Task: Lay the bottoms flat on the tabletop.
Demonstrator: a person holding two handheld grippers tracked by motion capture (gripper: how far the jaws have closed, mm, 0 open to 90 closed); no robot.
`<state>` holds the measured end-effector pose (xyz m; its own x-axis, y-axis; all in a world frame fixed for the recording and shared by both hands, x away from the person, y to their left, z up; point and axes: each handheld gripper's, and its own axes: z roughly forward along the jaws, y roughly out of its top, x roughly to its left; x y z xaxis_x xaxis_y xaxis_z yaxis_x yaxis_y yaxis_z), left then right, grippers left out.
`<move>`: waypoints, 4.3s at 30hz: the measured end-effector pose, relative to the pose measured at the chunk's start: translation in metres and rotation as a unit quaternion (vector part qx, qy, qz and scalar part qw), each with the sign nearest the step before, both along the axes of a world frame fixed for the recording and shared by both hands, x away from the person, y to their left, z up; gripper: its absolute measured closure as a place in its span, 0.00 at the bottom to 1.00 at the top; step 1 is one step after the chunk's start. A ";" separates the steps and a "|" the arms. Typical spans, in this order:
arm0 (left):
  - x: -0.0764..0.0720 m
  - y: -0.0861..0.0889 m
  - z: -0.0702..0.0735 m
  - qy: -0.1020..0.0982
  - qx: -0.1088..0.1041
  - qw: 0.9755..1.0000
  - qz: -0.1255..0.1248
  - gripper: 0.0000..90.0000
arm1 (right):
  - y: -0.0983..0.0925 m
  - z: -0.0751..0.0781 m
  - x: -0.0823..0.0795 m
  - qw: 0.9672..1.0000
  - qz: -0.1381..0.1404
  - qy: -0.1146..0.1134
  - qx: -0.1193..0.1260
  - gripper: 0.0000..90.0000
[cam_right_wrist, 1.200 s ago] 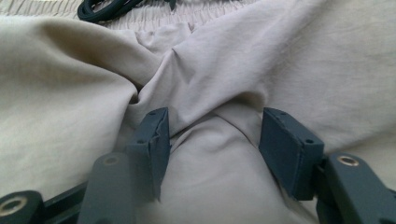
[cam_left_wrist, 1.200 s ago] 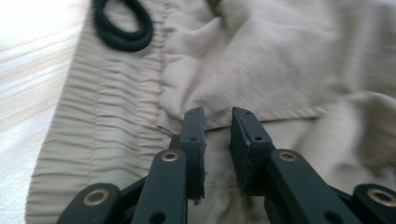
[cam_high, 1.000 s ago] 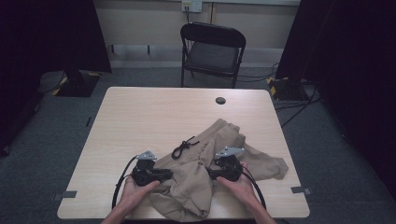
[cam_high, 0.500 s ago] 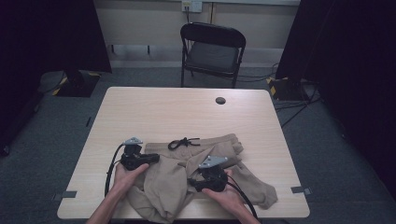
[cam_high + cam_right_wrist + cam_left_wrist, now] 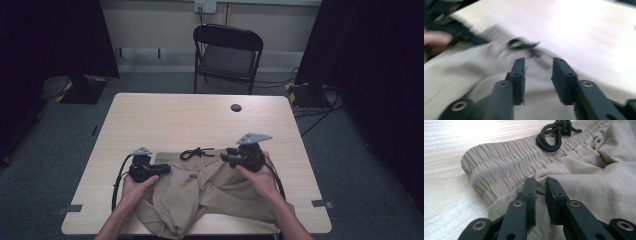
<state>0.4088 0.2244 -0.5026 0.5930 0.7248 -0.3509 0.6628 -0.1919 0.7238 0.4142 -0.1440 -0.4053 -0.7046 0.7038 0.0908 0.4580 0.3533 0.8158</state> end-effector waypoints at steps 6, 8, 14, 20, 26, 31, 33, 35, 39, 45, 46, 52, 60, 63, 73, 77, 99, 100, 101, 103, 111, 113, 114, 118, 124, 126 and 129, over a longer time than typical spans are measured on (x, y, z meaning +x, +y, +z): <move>0.000 0.000 -0.001 0.000 -0.003 1.000 0.001 0.87 | -0.023 -0.029 0.050 0.995 -0.088 0.029 -0.041 0.61; -0.001 0.000 -0.001 0.000 -0.006 1.000 0.003 0.86 | -0.030 -0.039 0.048 0.993 -0.104 0.025 -0.042 0.52; -0.001 0.000 0.000 0.001 -0.005 1.000 0.003 0.85 | -0.045 -0.056 0.019 0.991 -0.113 0.020 -0.062 0.43; -0.002 -0.001 0.000 -0.001 -0.004 1.000 0.002 0.83 | -0.066 -0.080 -0.007 0.987 -0.127 0.036 -0.090 0.33; -0.001 -0.001 0.000 -0.002 -0.003 1.000 0.001 0.82 | -0.073 -0.080 -0.005 0.989 -0.127 0.047 -0.060 0.36; -0.001 -0.001 0.000 -0.003 -0.003 1.000 -0.002 0.82 | -0.076 -0.067 0.015 0.990 -0.134 0.041 -0.028 0.40; -0.001 -0.001 0.000 -0.002 -0.005 1.000 0.000 0.81 | -0.076 -0.067 0.022 0.989 -0.139 0.047 -0.027 0.42; -0.001 -0.001 0.000 -0.001 -0.006 1.000 -0.002 0.80 | -0.074 -0.071 0.026 0.989 -0.135 0.056 -0.035 0.43; -0.003 -0.002 0.002 -0.003 0.003 1.000 -0.003 0.76 | -0.068 -0.082 0.022 0.988 -0.130 0.059 -0.061 0.44; -0.010 0.002 0.013 -0.017 0.001 1.000 -0.001 0.63 | -0.074 -0.087 0.010 0.988 -0.136 0.049 -0.055 0.57; -0.011 0.004 0.016 -0.022 0.001 1.000 0.005 0.62 | -0.075 -0.087 0.010 0.988 -0.136 0.047 -0.056 0.63; -0.014 0.024 0.028 -0.018 -0.031 0.999 0.033 0.54 | -0.076 -0.088 0.009 0.989 -0.135 0.044 -0.047 0.87; -0.018 0.033 0.019 0.007 0.003 0.999 0.042 0.46 | -0.076 -0.089 0.009 0.990 -0.129 0.043 -0.038 0.95; -0.015 0.028 0.015 0.008 0.017 0.998 0.053 0.42 | -0.076 -0.089 0.009 0.990 -0.130 0.044 -0.036 0.95; -0.014 0.018 0.008 -0.003 0.034 0.999 0.042 0.58 | -0.077 -0.090 0.009 0.990 -0.130 0.043 -0.027 0.95; -0.013 0.021 0.007 -0.004 0.038 0.998 0.050 0.72 | -0.077 -0.090 0.009 0.990 -0.131 0.043 -0.026 0.96; -0.012 0.025 0.019 -0.022 -0.030 0.998 0.047 0.99 | -0.084 -0.073 0.007 0.991 -0.129 0.029 0.022 0.98; -0.012 0.026 0.021 -0.024 -0.034 0.998 0.047 0.99 | -0.084 -0.072 0.006 0.991 -0.128 0.026 0.024 0.98; -0.012 0.026 0.023 -0.026 -0.032 0.998 0.045 0.99 | -0.085 -0.069 0.006 0.991 -0.126 0.026 0.026 0.98; -0.012 0.025 0.027 -0.033 -0.043 0.998 0.041 0.99 | -0.084 -0.063 0.005 0.991 -0.125 0.020 0.031 0.98; -0.012 0.028 0.039 -0.050 -0.075 0.995 0.038 0.99 | -0.088 -0.044 0.005 0.990 -0.122 0.004 0.067 0.98; -0.012 0.029 0.043 -0.056 -0.076 0.995 0.038 0.99 | -0.088 -0.039 0.004 0.990 -0.121 -0.001 0.072 0.98; -0.012 0.030 0.048 -0.060 -0.078 0.994 0.035 0.99 | -0.088 -0.035 0.004 0.990 -0.119 -0.006 0.074 0.98; -0.010 0.032 0.065 -0.083 -0.083 0.992 0.037 0.99 | -0.087 -0.021 0.004 0.990 -0.115 -0.021 0.083 0.98; -0.006 0.035 0.088 -0.109 -0.092 0.989 0.040 0.99 | -0.088 0.000 0.006 0.988 -0.114 -0.042 0.099 0.98; -0.006 0.035 0.095 -0.119 -0.095 0.987 0.041 0.99 | -0.087 0.010 0.007 0.987 -0.112 -0.051 0.105 0.98; -0.003 0.036 0.109 -0.133 -0.098 0.985 0.042 0.99 | -0.087 0.021 0.009 0.986 -0.108 -0.062 0.110 0.98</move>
